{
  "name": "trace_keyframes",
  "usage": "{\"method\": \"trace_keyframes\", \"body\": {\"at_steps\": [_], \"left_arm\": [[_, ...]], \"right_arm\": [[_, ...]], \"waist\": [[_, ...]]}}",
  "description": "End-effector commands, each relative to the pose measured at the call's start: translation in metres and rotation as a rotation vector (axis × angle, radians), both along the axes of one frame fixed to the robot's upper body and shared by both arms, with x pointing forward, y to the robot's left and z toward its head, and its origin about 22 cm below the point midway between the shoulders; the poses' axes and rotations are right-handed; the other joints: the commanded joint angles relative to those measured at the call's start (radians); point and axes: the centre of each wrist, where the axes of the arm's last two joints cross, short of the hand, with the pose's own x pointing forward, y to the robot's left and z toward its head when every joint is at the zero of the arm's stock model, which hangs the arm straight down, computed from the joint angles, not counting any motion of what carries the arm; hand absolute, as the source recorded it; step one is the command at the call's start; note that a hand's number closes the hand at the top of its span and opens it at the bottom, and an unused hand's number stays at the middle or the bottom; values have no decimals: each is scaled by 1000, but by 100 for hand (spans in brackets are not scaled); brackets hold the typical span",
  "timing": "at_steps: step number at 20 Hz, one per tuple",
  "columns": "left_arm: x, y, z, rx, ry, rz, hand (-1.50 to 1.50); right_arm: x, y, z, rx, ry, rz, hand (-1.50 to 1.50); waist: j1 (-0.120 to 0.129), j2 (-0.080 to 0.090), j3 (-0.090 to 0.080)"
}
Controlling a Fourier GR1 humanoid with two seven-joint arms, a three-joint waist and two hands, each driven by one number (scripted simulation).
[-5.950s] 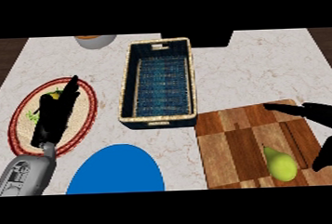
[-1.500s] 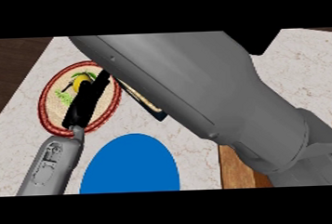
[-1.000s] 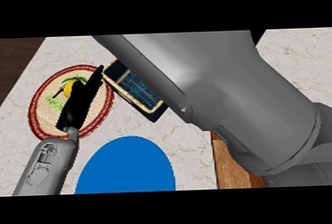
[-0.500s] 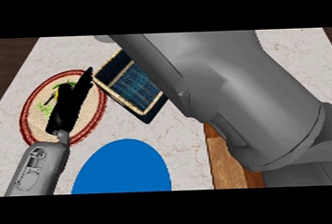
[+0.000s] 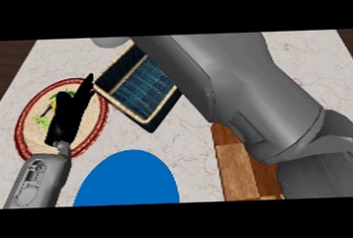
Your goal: Pick the pear from the cutting board and place it in the basket
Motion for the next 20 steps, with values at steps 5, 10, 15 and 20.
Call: {"method": "trace_keyframes", "body": {"at_steps": [5, 10, 15, 20], "left_arm": [[-2, 8, 2, 8, 3, 10, 0], [-5, 10, 1, 11, 4, -7, 0], [-23, 2, -13, -3, 18, 15, 0], [-18, 8, -11, -4, 30, 39, 0]], "right_arm": [[12, -17, -46, 211, 69, -127, 150], [14, -24, -69, 326, 6, -128, -150], [11, -25, -78, 378, -130, -70, -150], [9, -23, -73, 427, -348, -73, -150]], "waist": [[0, -2, 1], [13, 2, 0], [-12, -7, 2], [-48, -15, 3]]}}
